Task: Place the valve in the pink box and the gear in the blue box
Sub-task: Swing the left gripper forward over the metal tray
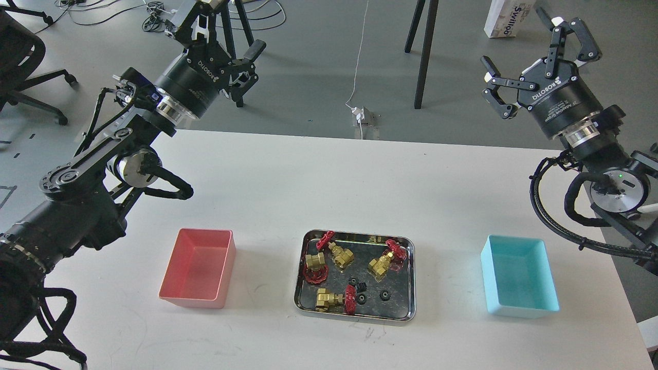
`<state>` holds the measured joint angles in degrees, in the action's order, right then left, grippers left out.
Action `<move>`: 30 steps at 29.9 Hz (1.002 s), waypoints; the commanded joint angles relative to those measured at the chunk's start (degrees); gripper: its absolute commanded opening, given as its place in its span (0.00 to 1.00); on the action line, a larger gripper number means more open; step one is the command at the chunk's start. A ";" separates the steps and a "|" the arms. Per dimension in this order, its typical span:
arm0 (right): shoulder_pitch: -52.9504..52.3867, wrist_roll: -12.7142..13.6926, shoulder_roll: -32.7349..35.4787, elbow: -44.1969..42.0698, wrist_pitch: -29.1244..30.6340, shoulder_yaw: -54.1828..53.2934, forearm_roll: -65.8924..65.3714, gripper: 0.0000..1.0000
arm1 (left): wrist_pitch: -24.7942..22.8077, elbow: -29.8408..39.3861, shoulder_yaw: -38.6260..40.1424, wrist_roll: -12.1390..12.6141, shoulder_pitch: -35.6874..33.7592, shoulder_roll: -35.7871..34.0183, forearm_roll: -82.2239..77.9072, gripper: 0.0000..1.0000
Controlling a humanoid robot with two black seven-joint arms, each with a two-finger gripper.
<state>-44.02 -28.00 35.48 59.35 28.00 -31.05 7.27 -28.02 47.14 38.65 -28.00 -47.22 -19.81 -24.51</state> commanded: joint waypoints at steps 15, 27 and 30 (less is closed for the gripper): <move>-17.04 0.00 1.78 0.07 -9.27 -4.19 0.64 0.99 | 0.02 4.43 2.57 0.00 3.71 1.88 6.06 1.00; -20.14 0.00 5.30 -0.02 -13.67 -1.99 0.82 0.99 | 0.02 36.08 -11.43 0.00 -5.74 -16.02 -11.78 0.99; -19.35 0.00 5.65 -0.02 -13.76 -2.08 0.73 0.99 | 5.49 37.76 -28.83 0.00 -19.44 -19.29 -12.57 0.99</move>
<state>-64.11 -28.00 40.77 59.33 14.32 -32.99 8.09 -27.32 82.86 25.22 -28.00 -54.95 -35.87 -36.20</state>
